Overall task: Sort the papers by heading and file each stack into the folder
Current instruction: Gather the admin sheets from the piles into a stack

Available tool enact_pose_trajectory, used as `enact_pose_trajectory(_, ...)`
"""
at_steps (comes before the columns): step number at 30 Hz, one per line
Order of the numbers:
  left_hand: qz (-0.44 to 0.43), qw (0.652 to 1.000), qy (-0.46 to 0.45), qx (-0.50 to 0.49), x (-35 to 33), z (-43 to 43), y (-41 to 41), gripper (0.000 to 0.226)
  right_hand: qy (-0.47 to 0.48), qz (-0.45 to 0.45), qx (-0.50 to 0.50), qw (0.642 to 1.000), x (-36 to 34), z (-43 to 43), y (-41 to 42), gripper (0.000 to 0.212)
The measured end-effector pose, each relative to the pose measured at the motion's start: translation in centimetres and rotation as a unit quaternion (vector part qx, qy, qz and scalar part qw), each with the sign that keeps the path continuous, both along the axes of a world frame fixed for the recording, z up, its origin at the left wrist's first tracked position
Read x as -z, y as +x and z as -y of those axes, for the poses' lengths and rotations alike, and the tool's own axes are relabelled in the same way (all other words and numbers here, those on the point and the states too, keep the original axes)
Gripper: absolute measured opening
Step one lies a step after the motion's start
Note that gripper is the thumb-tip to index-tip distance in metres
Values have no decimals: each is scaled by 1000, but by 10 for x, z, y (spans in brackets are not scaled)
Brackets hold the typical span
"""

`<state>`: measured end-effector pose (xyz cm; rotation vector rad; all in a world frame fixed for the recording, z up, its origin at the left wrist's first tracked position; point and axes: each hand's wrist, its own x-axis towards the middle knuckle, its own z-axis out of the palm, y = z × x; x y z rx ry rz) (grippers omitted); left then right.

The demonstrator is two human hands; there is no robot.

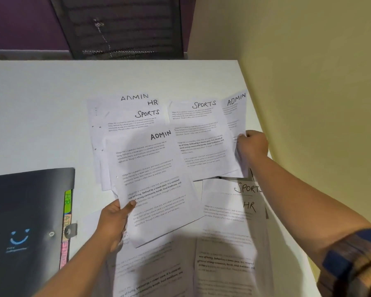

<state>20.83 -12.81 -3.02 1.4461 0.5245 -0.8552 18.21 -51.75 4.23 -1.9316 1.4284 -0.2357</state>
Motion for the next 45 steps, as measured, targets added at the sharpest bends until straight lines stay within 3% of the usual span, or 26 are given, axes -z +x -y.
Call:
enact_pose_trajectory(3, 6, 1000, -7, 2, 3, -3, -1, 16, -117, -63, -9, 991, -34, 11, -4, 22)
enact_pose_trajectory(6, 1, 1000, -19, -1, -1, -5, 0, 23, -243, -63, -2, 968, -73, 22, -8, 32)
enact_pose_trajectory(8, 3, 1000, -30, 3, -8, -4, 0, 18, -313, -15, -13, 949, -104, 31, -16, 35)
enact_pose_trajectory(11, 10, 999, -39, 10, -19, -7, -1, 16, -359, 133, -40, 923, -145, 37, -35, 31)
enact_pose_trajectory(13, 16, 999, -50, 2, -30, -9, -5, 18, -319, 230, -28, 919, -161, 27, -51, 19)
enact_pose_trajectory(17, 38, 996, -75, -3, -55, -14, -18, 21, -198, 276, 2, 941, -160, -37, -90, 11)
enact_pose_trajectory(22, 76, 993, -82, 26, -87, -21, -34, 22, 38, 222, -63, 972, -103, -126, -131, 16)
enact_pose_trajectory(25, 85, 989, -112, 37, -101, -24, -46, 25, 106, 188, -91, 972, -82, -157, -143, 21)
enact_pose_trajectory(28, 83, 984, -150, 41, -111, -26, -58, 31, 182, 181, -91, 962, -79, -175, -146, 16)
enact_pose_trajectory(32, 84, 981, -166, 54, -121, -27, -70, 33, 355, 184, -81, 913, -82, -178, -149, 17)
enact_pose_trajectory(37, 71, 985, -143, 59, -138, -28, -80, 45, 336, 181, -148, 913, -87, -181, -156, 27)
enact_pose_trajectory(40, 111, 981, -143, 71, -146, -29, -81, 28, 295, 184, -177, 921, -89, -184, -157, 29)
enact_pose_trajectory(45, 191, 969, -140, 66, -166, -30, -83, 27, 270, 228, -209, 912, -100, -187, -151, 31)
